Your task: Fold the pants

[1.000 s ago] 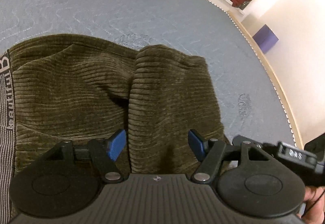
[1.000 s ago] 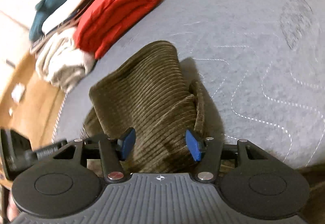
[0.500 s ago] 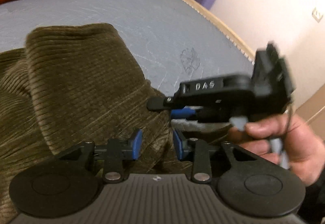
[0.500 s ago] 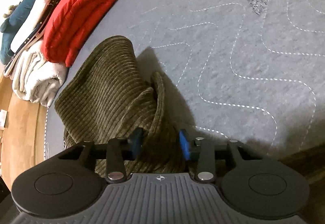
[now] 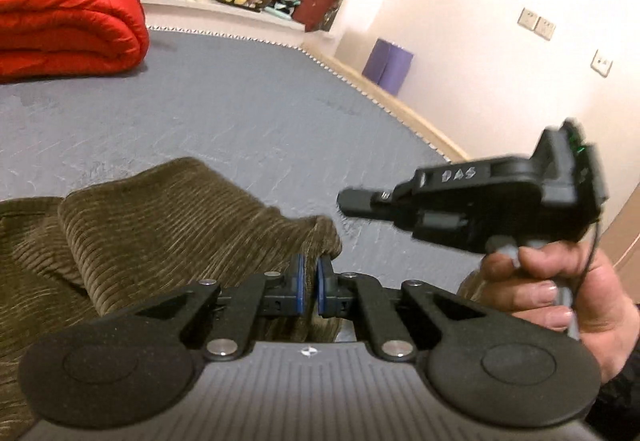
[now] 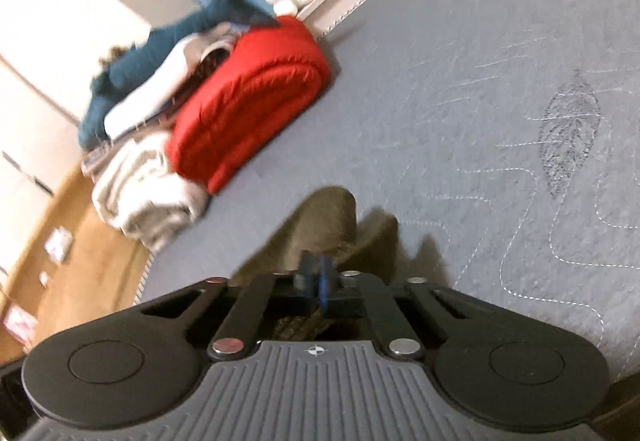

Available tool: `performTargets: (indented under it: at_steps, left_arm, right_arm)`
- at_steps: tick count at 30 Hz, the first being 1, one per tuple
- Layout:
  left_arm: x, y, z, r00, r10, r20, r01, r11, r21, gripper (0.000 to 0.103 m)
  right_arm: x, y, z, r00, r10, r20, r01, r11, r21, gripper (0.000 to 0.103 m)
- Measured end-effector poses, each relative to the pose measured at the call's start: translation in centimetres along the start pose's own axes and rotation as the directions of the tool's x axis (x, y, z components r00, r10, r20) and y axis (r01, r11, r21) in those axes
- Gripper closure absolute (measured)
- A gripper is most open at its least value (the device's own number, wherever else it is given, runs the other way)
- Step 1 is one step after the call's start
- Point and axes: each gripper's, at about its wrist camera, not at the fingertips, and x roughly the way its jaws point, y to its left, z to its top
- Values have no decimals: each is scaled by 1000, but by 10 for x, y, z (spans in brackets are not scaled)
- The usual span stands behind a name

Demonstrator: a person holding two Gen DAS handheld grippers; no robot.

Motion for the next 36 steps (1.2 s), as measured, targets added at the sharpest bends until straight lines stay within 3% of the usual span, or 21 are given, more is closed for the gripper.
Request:
performTargets:
  at_steps: [2,3,4,6,7,11,13,15,17,19,22,26,27,30,33,36]
  left_arm:
    - [-3,-1,-2,1000,-6,12,6,1000,7,97]
    - [-6,0,-4,1000,-10,15,10,1000,10,97]
    - [-7,0,-4,1000,-14,15,14,1000,16,97]
    - [-8,-3,-7,1000,-24,6,23,999,33,97]
    - [-8,-6,-8,999,-32,-5,32,998,51,97]
    - [-11,-20,-12,994,-91,-59,100,977,187,98]
    - [-17,-33,-19,984,-157,-88,175,945,276,100]
    - [-21,-42,-26,979,-179,-100,203,913,355,100]
    - [-20,-42,-29,982,-151,-110,181,914,362,100]
    - [-16,-34,-28,986,-130,-106,158,931,329,100]
    - [-14,-27,-24,986,-140,-89,160,945,284,100]
    - [-12,-22,-16,984,-161,-74,175,955,240,99]
    - [-14,-21,-12,982,-175,-73,187,955,229,94]
    - [-14,-19,-5,983,-177,-48,183,961,208,49]
    - [-16,-13,1,988,-153,1,151,974,167,48]
    - [-24,2,6,992,-112,56,106,990,96,48]
  right_arm:
    - [2,-13,1,1000,-2,-7,2,999,49,97]
    - [5,-21,0,1000,-13,-23,15,997,80,90]
    - [12,-29,-1,998,-19,-57,25,993,118,57]
    - [26,-48,-5,991,-14,-136,43,976,213,18]
    - [32,-57,-7,987,-15,-159,55,966,253,17]
    - [46,-73,-8,986,31,-167,34,927,373,17]
    - [53,-74,-8,984,30,-174,38,927,374,17]
    - [61,-75,-11,980,33,-195,45,922,384,19]
    - [67,-74,-15,978,11,-208,72,918,391,37]
    - [67,-75,-19,977,-20,-212,106,911,398,77]
    - [64,-70,-20,979,-61,-193,133,913,385,95]
    - [55,-66,-14,983,-102,-154,149,930,337,96]
    - [51,-65,-9,985,-110,-130,146,938,314,96]
    - [36,-58,11,995,-93,-39,100,956,274,96]
    - [16,-63,36,997,-50,56,31,956,290,96]
    - [-14,-87,67,985,-45,169,-10,950,313,96]
